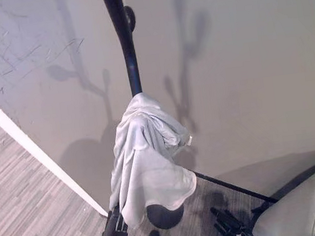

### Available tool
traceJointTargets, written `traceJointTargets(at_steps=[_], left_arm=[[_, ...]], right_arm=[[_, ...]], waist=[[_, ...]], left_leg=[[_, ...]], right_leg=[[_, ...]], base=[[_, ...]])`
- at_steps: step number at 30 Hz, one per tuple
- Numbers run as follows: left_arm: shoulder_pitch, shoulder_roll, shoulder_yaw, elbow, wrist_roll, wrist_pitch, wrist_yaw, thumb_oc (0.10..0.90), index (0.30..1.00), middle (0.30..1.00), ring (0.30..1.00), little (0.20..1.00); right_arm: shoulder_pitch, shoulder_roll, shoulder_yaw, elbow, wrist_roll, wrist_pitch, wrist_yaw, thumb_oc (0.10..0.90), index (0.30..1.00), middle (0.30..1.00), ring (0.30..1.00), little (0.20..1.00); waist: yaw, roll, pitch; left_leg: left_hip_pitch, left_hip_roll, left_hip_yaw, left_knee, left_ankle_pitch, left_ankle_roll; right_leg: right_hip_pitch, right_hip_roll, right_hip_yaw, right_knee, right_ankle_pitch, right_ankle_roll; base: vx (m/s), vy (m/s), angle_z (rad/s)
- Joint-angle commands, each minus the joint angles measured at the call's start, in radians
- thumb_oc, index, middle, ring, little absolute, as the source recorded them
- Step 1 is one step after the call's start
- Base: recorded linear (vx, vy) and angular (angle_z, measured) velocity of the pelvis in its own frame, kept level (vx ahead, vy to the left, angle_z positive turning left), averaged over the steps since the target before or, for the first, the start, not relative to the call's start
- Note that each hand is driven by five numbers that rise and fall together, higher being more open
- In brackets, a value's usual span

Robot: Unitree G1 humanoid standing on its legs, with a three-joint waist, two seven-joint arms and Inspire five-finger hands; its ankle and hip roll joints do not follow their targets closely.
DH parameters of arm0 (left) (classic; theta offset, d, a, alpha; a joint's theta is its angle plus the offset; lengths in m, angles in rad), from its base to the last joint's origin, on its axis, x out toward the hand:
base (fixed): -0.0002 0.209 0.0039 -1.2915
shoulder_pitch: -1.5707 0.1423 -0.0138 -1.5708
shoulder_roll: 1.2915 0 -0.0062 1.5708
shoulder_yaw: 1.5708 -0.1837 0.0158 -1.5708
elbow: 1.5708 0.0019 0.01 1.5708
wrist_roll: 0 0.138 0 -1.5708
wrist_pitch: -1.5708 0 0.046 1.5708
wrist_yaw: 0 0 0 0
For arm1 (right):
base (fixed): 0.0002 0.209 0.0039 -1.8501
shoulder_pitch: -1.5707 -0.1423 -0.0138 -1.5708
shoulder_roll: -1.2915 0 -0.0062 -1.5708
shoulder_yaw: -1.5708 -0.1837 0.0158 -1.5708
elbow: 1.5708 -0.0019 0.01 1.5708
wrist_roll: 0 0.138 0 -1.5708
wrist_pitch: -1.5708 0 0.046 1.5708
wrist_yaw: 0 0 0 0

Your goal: Hang the clothes on the sofa on the clothes rack.

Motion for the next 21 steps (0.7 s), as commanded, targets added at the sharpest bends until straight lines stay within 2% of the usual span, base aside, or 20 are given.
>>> traceJointTargets(at_steps=[1,4,7,8,9,10,13,14,17,20,21], left_arm=[[0.007,0.040,0.038,0.072,0.008,-0.016,0.033,0.800,0.900,0.900,0.900,0.900],[0.000,0.047,0.028,0.058,0.024,-0.031,0.040,0.800,0.900,0.900,0.900,0.900],[-0.012,0.058,-0.005,-0.017,0.052,-0.091,0.070,0.800,0.900,0.900,0.900,0.900],[-0.019,0.065,-0.021,-0.064,0.074,-0.122,0.092,0.800,0.900,0.900,0.900,0.900],[-0.023,0.078,-0.056,-0.184,0.124,-0.183,0.140,0.800,0.900,0.900,0.900,0.900],[-0.021,0.076,-0.056,-0.190,0.127,-0.183,0.145,0.800,0.900,0.900,0.900,0.900],[-0.009,0.119,-0.117,-0.470,0.268,-0.276,0.260,0.800,0.900,0.900,0.900,0.900],[-0.005,0.117,-0.118,-0.479,0.273,-0.274,0.268,0.800,0.900,0.900,0.900,0.900],[0.012,0.170,-0.134,-0.736,0.472,-0.303,0.369,0.800,0.900,0.900,0.900,0.900],[0.029,0.182,-0.140,-0.815,0.550,-0.291,0.385,0.800,0.900,0.900,0.900,0.900],[0.044,0.196,-0.138,-0.888,0.599,-0.283,0.385,0.800,0.900,0.900,0.900,0.900]], right_arm=[[-0.033,0.000,-0.055,-0.031,-0.011,-0.008,0.011,0.800,0.900,0.900,0.900,0.900],[-0.035,-0.002,-0.051,-0.011,-0.019,-0.004,0.008,0.800,0.900,0.900,0.900,0.900],[-0.029,0.001,-0.037,-0.030,-0.025,-0.011,0.008,0.800,0.900,0.900,0.900,0.900],[-0.029,-0.002,-0.030,-0.038,-0.033,-0.016,0.006,0.800,0.900,0.900,0.900,0.900],[-0.030,-0.010,-0.021,-0.047,-0.052,-0.028,-0.004,0.800,0.900,0.900,0.900,0.900],[-0.029,-0.010,-0.021,-0.048,-0.052,-0.028,-0.005,0.800,0.900,0.900,0.900,0.900],[-0.032,-0.026,-0.012,-0.063,-0.080,-0.046,-0.029,0.800,0.900,0.900,0.900,0.900],[-0.031,-0.026,-0.013,-0.063,-0.081,-0.046,-0.029,0.800,0.900,0.900,0.900,0.900],[-0.037,-0.034,-0.003,-0.058,-0.119,-0.052,-0.044,0.800,0.900,0.900,0.900,0.900],[-0.040,-0.039,-0.001,-0.043,-0.140,-0.048,-0.044,0.800,0.900,0.900,0.900,0.900],[-0.041,-0.042,0.000,-0.042,-0.153,-0.042,-0.044,0.800,0.900,0.900,0.900,0.900]], waist=[[0.029,0.030,0.004],[0.028,0.031,0.002],[0.019,0.037,-0.002],[0.017,0.040,-0.003],[0.010,0.044,-0.004],[0.010,0.044,-0.004],[0.007,0.050,-0.002],[0.008,0.050,-0.002],[0.009,0.057,0.004],[0.010,0.062,0.006],[0.011,0.069,0.011]], left_leg=[[0.142,0.040,-0.020,0.008,-0.177,0.001],[0.138,0.042,-0.022,0.008,-0.177,-0.002],[0.136,0.046,-0.018,0.008,-0.178,-0.004],[0.135,0.047,-0.016,0.008,-0.178,-0.005],[0.135,0.048,-0.013,0.008,-0.179,-0.006],[0.135,0.048,-0.013,0.008,-0.179,-0.006],[0.133,0.048,-0.014,0.008,-0.179,-0.007],[0.134,0.048,-0.014,0.008,-0.179,-0.007],[0.127,0.047,-0.020,0.008,-0.178,-0.009],[0.124,0.046,-0.023,0.008,-0.177,-0.010],[0.120,0.046,-0.025,0.008,-0.176,-0.010]], right_leg=[[-0.135,-0.063,-0.011,0.003,0.142,0.056],[-0.135,-0.064,-0.017,0.003,0.140,0.056],[-0.137,-0.065,-0.019,0.003,0.139,0.057],[-0.138,-0.066,-0.018,0.003,0.139,0.058],[-0.140,-0.067,-0.016,0.003,0.139,0.058],[-0.139,-0.067,-0.016,0.003,0.139,0.058],[-0.139,-0.067,-0.020,0.003,0.138,0.059],[-0.139,-0.067,-0.020,0.003,0.138,0.059],[-0.140,-0.067,-0.029,0.003,0.136,0.058],[-0.141,-0.068,-0.034,0.003,0.136,0.058],[-0.143,-0.069,-0.037,0.003,0.136,0.058]], base=[[0.03,-0.023,0.08],[0.02,-0.015,0.09],[0.02,-0.005,0.06],[0.02,0.018,0.06],[0.01,0.015,0.10],[0.01,0.009,0.12],[0.00,0.001,0.05],[0.01,0.000,0.04],[0.00,-0.011,0.05],[0.00,-0.009,0.08],[0.00,-0.005,0.04]])
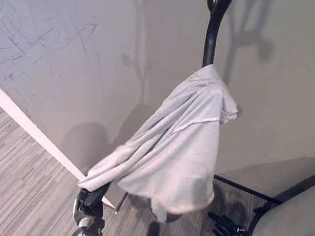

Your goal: Hang the clothes on the sofa on the clothes rack.

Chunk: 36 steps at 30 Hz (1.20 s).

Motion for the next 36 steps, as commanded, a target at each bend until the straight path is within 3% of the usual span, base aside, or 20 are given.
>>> traceJointTargets(at_steps=[1,7,12,14,17,22,28,33,36], left_arm=[[-0.056,0.042,0.073,-0.135,0.122,-0.115,0.011,0.800,0.900,0.900,0.900,0.900],[0.043,0.062,0.106,-0.342,0.181,-0.053,-0.027,0.800,0.900,0.900,0.900,0.900],[0.045,0.061,0.107,-0.346,0.181,-0.051,-0.027,0.800,0.900,0.900,0.900,0.900],[0.110,0.076,0.084,-0.393,-0.015,-0.004,-0.171,0.800,0.900,0.900,0.900,0.900],[0.151,0.112,0.069,-0.389,-0.169,0.064,-0.268,0.800,0.900,0.900,0.900,0.900],[0.243,0.240,0.102,-0.583,-0.187,0.096,-0.266,0.800,0.900,0.900,0.900,0.900],[0.204,0.261,0.077,-0.727,-0.177,0.076,-0.262,0.800,0.900,0.900,0.900,0.900],[0.198,0.243,0.052,-0.662,-0.137,0.073,-0.261,0.800,0.900,0.900,0.900,0.900],[0.196,0.219,0.041,-0.445,-0.040,0.053,-0.247,0.800,0.900,0.900,0.900,0.900]], right_arm=[[-0.016,-0.040,0.000,-0.004,-0.044,-0.025,-0.001,0.800,0.900,0.900,0.900,0.900],[-0.009,-0.052,0.015,0.026,-0.116,0.004,0.006,0.800,0.900,0.900,0.900,0.900],[-0.009,-0.052,0.015,0.026,-0.117,0.004,0.006,0.800,0.900,0.900,0.900,0.900],[-0.014,-0.066,0.027,0.024,-0.167,0.017,0.023,0.800,0.900,0.900,0.900,0.900],[-0.010,-0.075,0.033,0.025,-0.198,0.028,0.040,0.800,0.900,0.900,0.900,0.900],[-0.003,-0.082,0.059,0.045,-0.254,0.042,0.039,0.800,0.900,0.900,0.900,0.900],[0.001,-0.071,0.091,0.049,-0.268,0.039,0.047,0.800,0.900,0.900,0.900,0.900],[-0.002,-0.066,0.097,0.041,-0.270,0.040,0.051,0.800,0.900,0.900,0.900,0.900],[-0.002,-0.070,0.087,0.037,-0.266,0.040,0.053,0.800,0.900,0.900,0.900,0.900]], waist=[[0.022,0.029,-0.034],[0.030,0.051,-0.019],[0.029,0.051,-0.019],[0.027,0.067,-0.008],[0.023,0.075,-0.010],[0.027,0.085,-0.012],[0.025,0.082,-0.013],[0.020,0.081,-0.013],[0.018,0.078,-0.015]], left_leg=[[0.147,0.062,0.001,0.008,-0.194,-0.014],[0.138,0.061,0.001,0.008,-0.191,-0.014],[0.138,0.062,0.000,0.008,-0.190,-0.014],[0.133,0.063,0.001,0.008,-0.185,-0.020],[0.137,0.066,0.006,0.008,-0.186,-0.021],[0.144,0.073,0.005,0.008,-0.187,-0.025],[0.149,0.078,-0.002,0.008,-0.191,-0.031],[0.153,0.082,0.004,0.008,-0.193,-0.033],[0.157,0.086,0.014,0.008,-0.192,-0.034]], right_leg=[[-0.137,-0.061,0.008,0.003,0.139,0.061],[-0.146,-0.060,0.003,0.003,0.141,0.062],[-0.146,-0.060,0.002,0.003,0.141,0.062],[-0.148,-0.059,-0.009,0.003,0.139,0.060],[-0.145,-0.056,-0.008,0.003,0.137,0.059],[-0.135,-0.052,-0.015,0.003,0.131,0.055],[-0.126,-0.049,-0.027,0.003,0.123,0.052],[-0.125,-0.048,-0.022,0.003,0.125,0.052],[-0.125,-0.046,-0.014,0.003,0.125,0.051]], base=[[0.01,-0.008,0.05],[0.00,-0.003,0.02],[-0.01,-0.003,0.02],[-0.05,-0.016,0.01],[-0.01,0.004,0.02],[0.01,-0.013,0.06],[0.00,-0.029,0.19],[0.00,-0.018,0.09],[-0.01,-0.002,-0.07]])
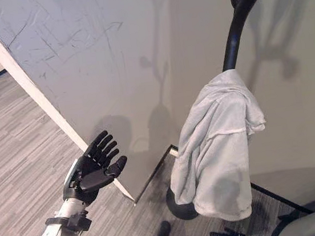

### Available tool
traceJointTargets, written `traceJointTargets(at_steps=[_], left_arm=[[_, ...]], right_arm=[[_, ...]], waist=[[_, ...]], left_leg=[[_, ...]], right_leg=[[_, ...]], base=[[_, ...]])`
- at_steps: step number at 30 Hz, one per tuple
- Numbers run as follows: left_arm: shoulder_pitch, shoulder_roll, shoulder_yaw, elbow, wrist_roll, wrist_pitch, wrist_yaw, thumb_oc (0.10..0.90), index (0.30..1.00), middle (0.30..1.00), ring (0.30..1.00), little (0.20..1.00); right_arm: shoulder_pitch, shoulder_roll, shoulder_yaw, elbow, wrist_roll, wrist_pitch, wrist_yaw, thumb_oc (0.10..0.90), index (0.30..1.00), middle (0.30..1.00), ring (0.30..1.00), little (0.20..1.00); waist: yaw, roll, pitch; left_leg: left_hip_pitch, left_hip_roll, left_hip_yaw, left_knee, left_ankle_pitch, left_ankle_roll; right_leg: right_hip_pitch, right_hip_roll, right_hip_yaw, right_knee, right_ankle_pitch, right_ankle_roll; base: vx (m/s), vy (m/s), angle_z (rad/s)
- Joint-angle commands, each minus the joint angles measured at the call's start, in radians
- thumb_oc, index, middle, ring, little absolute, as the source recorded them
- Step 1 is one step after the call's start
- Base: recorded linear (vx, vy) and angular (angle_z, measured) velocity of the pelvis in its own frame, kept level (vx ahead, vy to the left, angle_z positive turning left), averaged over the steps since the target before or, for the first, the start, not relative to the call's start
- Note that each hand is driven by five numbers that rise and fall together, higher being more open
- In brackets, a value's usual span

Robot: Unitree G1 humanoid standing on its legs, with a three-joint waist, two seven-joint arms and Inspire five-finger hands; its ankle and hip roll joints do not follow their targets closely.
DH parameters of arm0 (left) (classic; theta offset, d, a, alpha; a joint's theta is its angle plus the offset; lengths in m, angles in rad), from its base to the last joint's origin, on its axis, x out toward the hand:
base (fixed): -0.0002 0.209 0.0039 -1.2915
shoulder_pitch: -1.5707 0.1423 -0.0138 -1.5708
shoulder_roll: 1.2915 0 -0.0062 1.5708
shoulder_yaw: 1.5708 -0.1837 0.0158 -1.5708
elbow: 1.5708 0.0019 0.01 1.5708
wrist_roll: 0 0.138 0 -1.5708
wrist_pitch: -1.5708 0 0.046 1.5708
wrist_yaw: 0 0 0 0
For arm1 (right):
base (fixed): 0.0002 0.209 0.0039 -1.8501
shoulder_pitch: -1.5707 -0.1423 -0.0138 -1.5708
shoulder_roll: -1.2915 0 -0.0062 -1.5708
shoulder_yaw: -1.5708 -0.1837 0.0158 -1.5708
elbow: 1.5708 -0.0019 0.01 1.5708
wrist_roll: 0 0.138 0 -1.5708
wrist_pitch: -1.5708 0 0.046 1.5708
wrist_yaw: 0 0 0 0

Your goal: Hang the clothes on the sofa on the clothes rack.

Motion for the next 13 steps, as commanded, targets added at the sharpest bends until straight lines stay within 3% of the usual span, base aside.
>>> traceJointTargets(at_steps=[1,3,4,5,6,7,8,9,13], left_arm=[[-0.013,-0.051,0.022,0.139,0.112,-0.099,0.019,0.800,0.900,0.900,0.900,0.900],[-0.067,-0.113,-0.002,0.419,0.152,-0.078,0.055,0.800,0.900,0.900,0.900,0.900],[-0.071,-0.114,-0.003,0.424,0.151,-0.081,0.054,0.800,0.900,0.900,0.900,0.900],[-0.146,-0.183,-0.010,0.687,0.154,-0.060,0.088,0.800,0.900,0.900,0.900,0.900],[-0.180,-0.219,-0.005,0.825,0.155,-0.053,0.099,0.800,0.900,0.900,0.900,0.900],[-0.186,-0.219,-0.005,0.832,0.154,-0.057,0.096,0.800,0.900,0.900,0.900,0.900],[-0.208,-0.247,-0.003,0.943,0.159,-0.055,0.109,0.800,0.900,0.900,0.900,0.900],[-0.265,-0.280,0.004,1.170,0.190,-0.053,0.131,0.800,0.900,0.900,0.900,0.900],[-0.326,-0.303,0.042,1.406,0.248,-0.048,0.166,0.800,0.900,0.900,0.900,0.900]], right_arm=[[-0.019,-0.015,0.023,-0.004,-0.016,-0.007,0.017,0.800,0.900,0.900,0.900,0.900],[-0.026,-0.026,0.014,0.002,-0.013,-0.008,0.010,0.800,0.900,0.900,0.900,0.900],[-0.027,-0.027,0.013,0.002,-0.013,-0.008,0.010,0.800,0.900,0.900,0.900,0.900],[-0.040,-0.030,0.002,0.014,-0.004,-0.006,-0.004,0.800,0.900,0.900,0.900,0.900],[-0.048,-0.031,-0.003,0.022,-0.002,-0.006,-0.012,0.800,0.900,0.900,0.900,0.900],[-0.050,-0.031,-0.003,0.022,-0.002,-0.006,-0.012,0.800,0.900,0.900,0.900,0.900],[-0.054,-0.029,-0.005,0.026,0.003,-0.006,-0.019,0.800,0.900,0.900,0.900,0.900],[-0.059,-0.021,0.001,0.040,0.007,-0.007,-0.028,0.800,0.900,0.900,0.900,0.900],[-0.059,-0.003,0.002,0.070,0.028,-0.013,-0.049,0.800,0.900,0.900,0.900,0.900]], waist=[[0.007,0.009,-0.008],[0.007,0.007,-0.007],[0.007,0.008,-0.006],[0.002,0.007,-0.007],[-0.004,0.004,-0.009],[-0.003,0.005,-0.007],[-0.007,0.003,-0.008],[-0.017,-0.002,-0.014],[-0.028,-0.012,-0.028]], left_leg=[[0.126,0.093,0.032,0.007,-0.177,-0.022],[0.128,0.095,0.038,0.007,-0.176,-0.021],[0.128,0.096,0.038,0.007,-0.176,-0.021],[0.130,0.097,0.041,0.007,-0.176,-0.021],[0.130,0.098,0.042,0.007,-0.176,-0.019],[0.130,0.098,0.042,0.007,-0.177,-0.019],[0.132,0.099,0.043,0.007,-0.178,-0.017],[0.137,0.100,0.048,0.007,-0.183,-0.015],[0.146,0.100,0.053,0.007,-0.191,-0.012]], right_leg=[[-0.129,-0.011,0.018,-0.015,0.135,0.009],[-0.130,-0.009,0.025,-0.015,0.134,0.008],[-0.130,-0.009,0.025,-0.015,0.134,0.008],[-0.131,-0.007,0.030,-0.015,0.133,0.006],[-0.134,-0.005,0.036,-0.015,0.133,0.007],[-0.134,-0.005,0.037,-0.015,0.133,0.006],[-0.136,-0.003,0.044,-0.015,0.133,0.006],[-0.140,0.001,0.061,-0.015,0.132,0.005],[-0.140,0.006,0.081,-0.015,0.128,0.002]], base=[[-0.01,-0.003,-0.05],[-0.02,0.002,-0.09],[-0.02,0.012,-0.13],[-0.01,0.011,-0.12],[-0.01,0.011,-0.09],[0.00,0.008,-0.10],[0.01,0.014,-0.13],[0.02,0.024,-0.13],[0.03,0.024,-0.10]])
